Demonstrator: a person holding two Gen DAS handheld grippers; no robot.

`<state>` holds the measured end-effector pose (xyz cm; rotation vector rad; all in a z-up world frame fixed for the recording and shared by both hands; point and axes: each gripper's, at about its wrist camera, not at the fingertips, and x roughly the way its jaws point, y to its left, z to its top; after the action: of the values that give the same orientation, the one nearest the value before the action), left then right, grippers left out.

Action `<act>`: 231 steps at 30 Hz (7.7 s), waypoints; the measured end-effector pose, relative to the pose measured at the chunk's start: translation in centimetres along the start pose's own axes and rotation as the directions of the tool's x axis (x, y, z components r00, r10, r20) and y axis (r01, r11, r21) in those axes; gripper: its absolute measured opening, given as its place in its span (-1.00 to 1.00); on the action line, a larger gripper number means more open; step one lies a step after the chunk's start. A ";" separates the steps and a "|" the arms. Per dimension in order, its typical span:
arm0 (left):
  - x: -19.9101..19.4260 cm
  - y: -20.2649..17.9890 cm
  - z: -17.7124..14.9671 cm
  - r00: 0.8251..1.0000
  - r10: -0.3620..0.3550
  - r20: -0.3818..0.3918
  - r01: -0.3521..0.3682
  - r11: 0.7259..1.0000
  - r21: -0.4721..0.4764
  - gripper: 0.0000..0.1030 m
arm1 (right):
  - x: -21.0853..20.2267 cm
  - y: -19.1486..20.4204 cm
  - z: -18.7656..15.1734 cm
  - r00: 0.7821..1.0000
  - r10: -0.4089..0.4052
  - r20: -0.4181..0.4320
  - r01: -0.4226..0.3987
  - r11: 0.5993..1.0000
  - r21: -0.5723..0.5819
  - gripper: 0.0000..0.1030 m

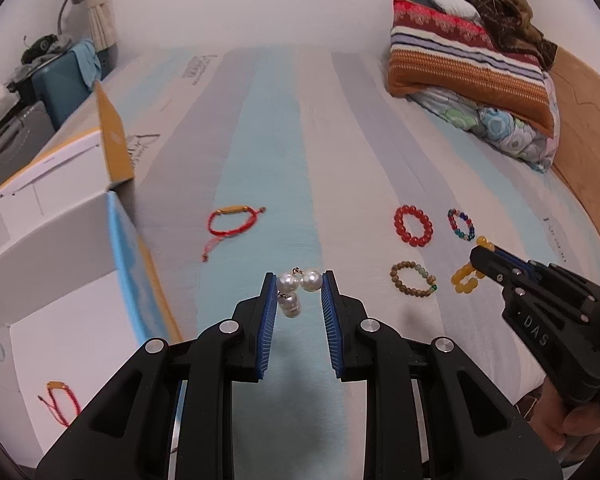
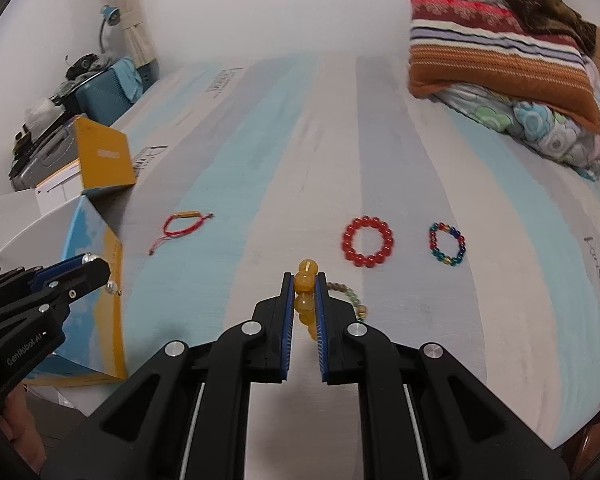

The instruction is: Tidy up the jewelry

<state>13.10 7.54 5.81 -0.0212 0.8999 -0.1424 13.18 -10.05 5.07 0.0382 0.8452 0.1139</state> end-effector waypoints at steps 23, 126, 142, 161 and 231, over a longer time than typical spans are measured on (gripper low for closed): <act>-7.5 10.1 -0.3 0.992 0.093 0.088 -0.083 0.989 -0.120 -0.57 | -2.7 12.7 2.6 0.990 0.126 0.058 -0.115 0.979 -0.169 -0.82; -9.1 14.5 -5.1 0.972 0.222 0.078 -0.198 0.951 -0.239 0.89 | -3.7 12.5 0.9 0.991 0.102 0.081 -0.091 0.987 -0.135 0.85; -2.0 1.0 -1.7 0.993 0.113 0.037 -0.110 0.991 -0.071 0.89 | -3.4 -3.2 2.0 0.992 -0.092 0.083 0.088 0.995 0.042 0.85; 14.4 -10.6 0.6 0.993 0.015 -0.113 -0.002 0.993 0.119 0.89 | 9.5 -17.7 4.3 0.980 -0.177 -0.095 0.190 0.970 0.150 0.49; 15.6 -9.2 -1.0 0.988 -0.070 -0.140 0.088 0.989 0.122 -0.80 | 13.2 -20.2 3.4 0.979 -0.160 -0.125 0.185 0.958 0.220 -0.82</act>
<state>20.82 -3.57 -6.20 0.0730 1.0239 -0.2783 26.10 -28.58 -4.08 0.1774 0.9616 -0.1490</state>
